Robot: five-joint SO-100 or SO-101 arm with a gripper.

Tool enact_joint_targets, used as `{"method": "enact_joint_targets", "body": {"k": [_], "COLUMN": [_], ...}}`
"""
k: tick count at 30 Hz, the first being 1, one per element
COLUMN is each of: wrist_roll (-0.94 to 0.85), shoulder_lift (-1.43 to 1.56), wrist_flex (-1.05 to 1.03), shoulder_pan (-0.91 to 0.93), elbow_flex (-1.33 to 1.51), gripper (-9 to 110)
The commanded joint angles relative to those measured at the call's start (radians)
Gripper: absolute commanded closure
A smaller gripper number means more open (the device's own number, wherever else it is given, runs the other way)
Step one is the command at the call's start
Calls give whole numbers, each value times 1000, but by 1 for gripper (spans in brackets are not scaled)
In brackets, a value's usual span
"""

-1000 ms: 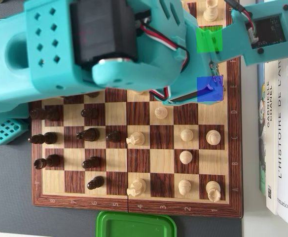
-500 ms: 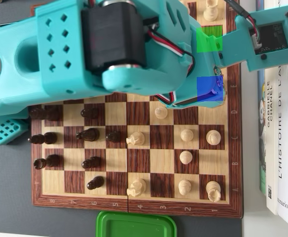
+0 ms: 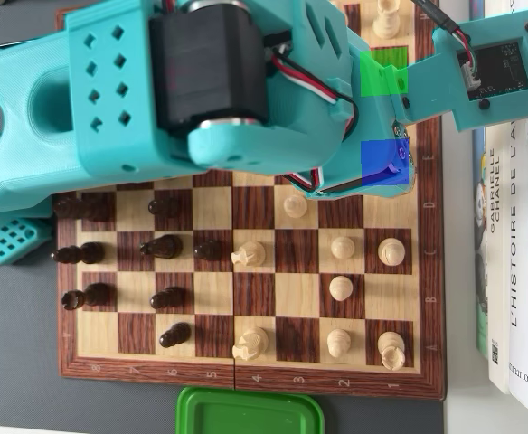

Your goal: Play chess

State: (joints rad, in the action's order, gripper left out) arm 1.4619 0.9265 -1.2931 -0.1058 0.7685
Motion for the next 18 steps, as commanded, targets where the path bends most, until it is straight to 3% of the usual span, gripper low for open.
{"method": "enact_joint_targets", "body": {"k": [1,18], "wrist_roll": [-8,-8], "shoulder_lift": [8,8], "wrist_flex": [8,-2], "shoulder_pan": [5,3], "elbow_flex": [-34,-31], "gripper": [85,85]}}
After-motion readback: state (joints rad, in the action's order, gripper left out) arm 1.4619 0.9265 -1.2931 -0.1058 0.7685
